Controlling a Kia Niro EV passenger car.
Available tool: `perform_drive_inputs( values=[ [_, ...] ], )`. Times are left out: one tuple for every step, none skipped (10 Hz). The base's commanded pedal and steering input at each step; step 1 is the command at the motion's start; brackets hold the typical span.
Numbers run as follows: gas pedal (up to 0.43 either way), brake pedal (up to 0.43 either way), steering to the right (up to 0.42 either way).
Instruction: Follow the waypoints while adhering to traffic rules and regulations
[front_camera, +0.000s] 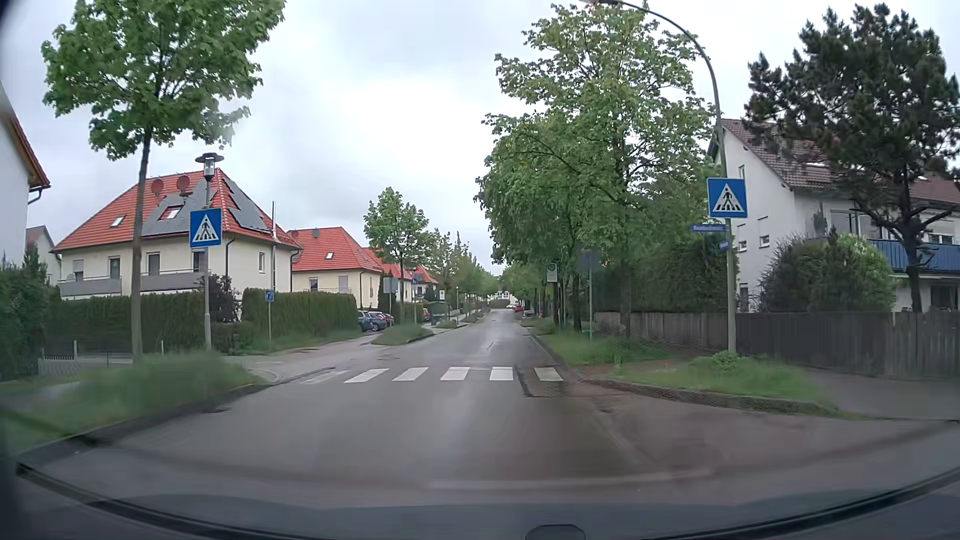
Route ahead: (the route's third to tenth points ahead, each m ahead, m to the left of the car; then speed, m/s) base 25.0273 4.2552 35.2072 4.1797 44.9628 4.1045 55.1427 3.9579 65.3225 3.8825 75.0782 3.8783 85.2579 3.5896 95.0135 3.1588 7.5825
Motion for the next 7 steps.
perform_drive_inputs(
  values=[
    [0.177, 0.000, -0.006],
    [0.177, 0.000, -0.005],
    [0.177, 0.000, -0.006],
    [0.177, 0.000, -0.004],
    [0.177, 0.000, -0.004],
    [0.177, 0.000, -0.004],
    [0.169, 0.000, -0.004]
  ],
)
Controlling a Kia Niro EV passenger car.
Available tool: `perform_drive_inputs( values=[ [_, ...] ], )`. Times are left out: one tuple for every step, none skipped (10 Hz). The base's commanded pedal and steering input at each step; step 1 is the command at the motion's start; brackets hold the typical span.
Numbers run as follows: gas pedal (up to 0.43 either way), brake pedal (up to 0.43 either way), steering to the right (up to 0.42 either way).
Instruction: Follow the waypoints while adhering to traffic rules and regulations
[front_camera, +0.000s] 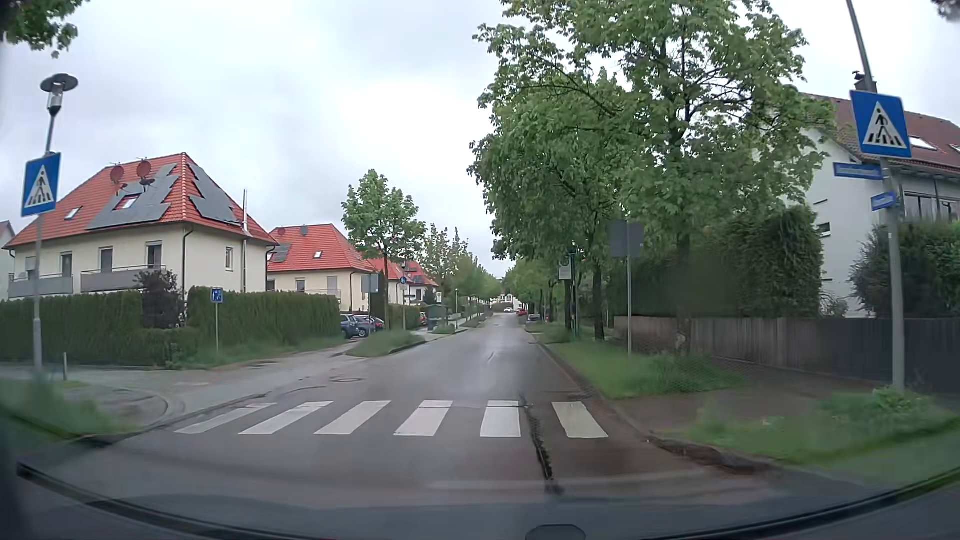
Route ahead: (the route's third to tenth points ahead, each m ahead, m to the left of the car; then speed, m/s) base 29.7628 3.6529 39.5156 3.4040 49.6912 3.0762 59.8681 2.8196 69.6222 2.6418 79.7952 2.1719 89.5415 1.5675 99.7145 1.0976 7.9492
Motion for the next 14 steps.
perform_drive_inputs(
  values=[
    [0.169, 0.000, -0.004],
    [0.169, 0.000, -0.004],
    [0.157, 0.000, -0.003],
    [0.150, 0.000, -0.003],
    [0.118, 0.000, -0.003],
    [0.118, 0.000, 0.001],
    [0.118, 0.000, 0.003],
    [0.118, 0.000, 0.002],
    [0.118, 0.000, 0.001],
    [0.118, 0.000, 0.002],
    [0.130, 0.000, 0.001],
    [0.130, 0.000, 0.000],
    [0.138, 0.000, 0.000],
    [0.138, 0.000, 0.004]
  ],
)
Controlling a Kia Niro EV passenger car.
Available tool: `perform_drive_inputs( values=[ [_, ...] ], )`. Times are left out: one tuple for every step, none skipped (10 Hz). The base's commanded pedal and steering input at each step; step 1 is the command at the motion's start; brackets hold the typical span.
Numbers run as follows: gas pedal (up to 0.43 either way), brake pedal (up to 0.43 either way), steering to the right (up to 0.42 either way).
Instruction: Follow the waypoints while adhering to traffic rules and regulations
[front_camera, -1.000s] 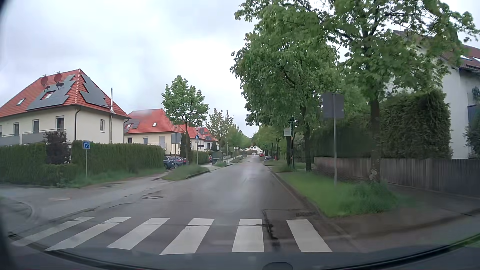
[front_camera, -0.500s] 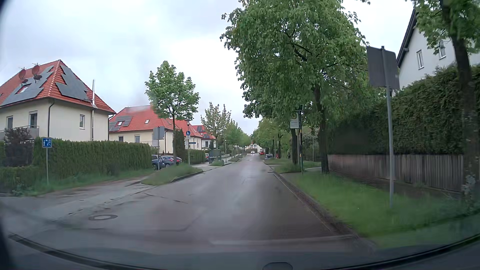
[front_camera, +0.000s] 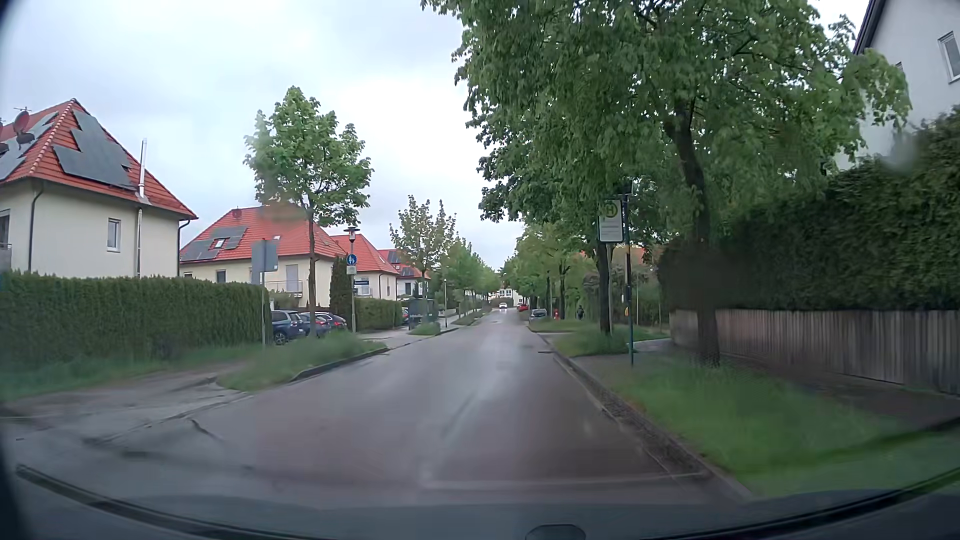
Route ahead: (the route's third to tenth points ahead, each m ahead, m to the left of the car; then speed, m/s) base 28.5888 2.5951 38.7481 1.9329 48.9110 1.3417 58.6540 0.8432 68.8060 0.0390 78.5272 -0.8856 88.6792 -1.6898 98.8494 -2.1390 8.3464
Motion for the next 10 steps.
perform_drive_inputs(
  values=[
    [0.138, 0.000, 0.004],
    [0.138, 0.000, 0.001],
    [0.138, 0.000, 0.002],
    [0.138, 0.000, 0.002],
    [0.130, 0.000, 0.002],
    [0.130, 0.000, 0.002],
    [0.130, 0.000, 0.002],
    [0.130, 0.000, 0.001],
    [0.130, 0.000, 0.000],
    [0.130, 0.000, -0.002]
  ],
)
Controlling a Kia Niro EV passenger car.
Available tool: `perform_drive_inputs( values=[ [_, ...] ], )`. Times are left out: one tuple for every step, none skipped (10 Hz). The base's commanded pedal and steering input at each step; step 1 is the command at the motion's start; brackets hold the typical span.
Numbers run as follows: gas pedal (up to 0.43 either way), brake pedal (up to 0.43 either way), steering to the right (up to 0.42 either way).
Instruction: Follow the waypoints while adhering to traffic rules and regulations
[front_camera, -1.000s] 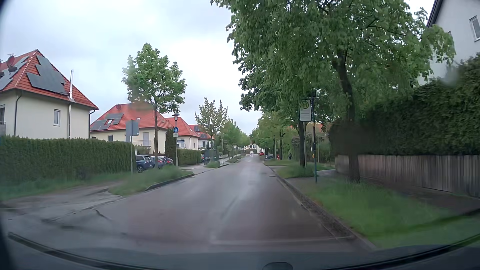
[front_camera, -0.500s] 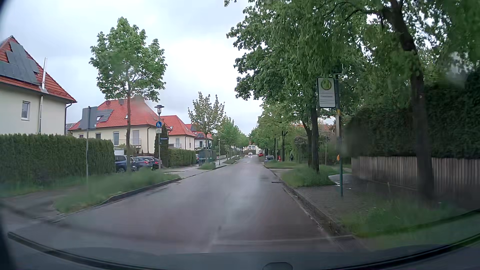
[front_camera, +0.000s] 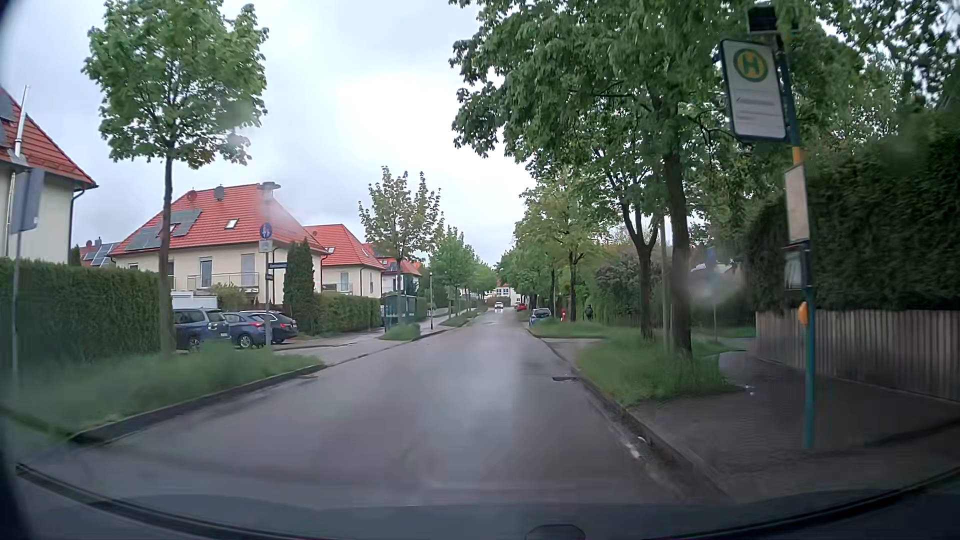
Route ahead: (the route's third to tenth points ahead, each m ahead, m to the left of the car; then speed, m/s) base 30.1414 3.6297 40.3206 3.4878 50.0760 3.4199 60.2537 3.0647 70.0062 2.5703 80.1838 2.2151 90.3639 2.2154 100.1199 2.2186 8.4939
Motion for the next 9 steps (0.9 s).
perform_drive_inputs(
  values=[
    [0.130, 0.000, -0.003],
    [0.130, 0.000, -0.003],
    [0.130, 0.000, -0.003],
    [0.118, 0.000, -0.003],
    [0.118, 0.000, -0.003],
    [0.118, 0.000, -0.003],
    [0.118, 0.000, -0.003],
    [0.110, 0.000, -0.003],
    [0.087, 0.000, -0.003]
  ],
)
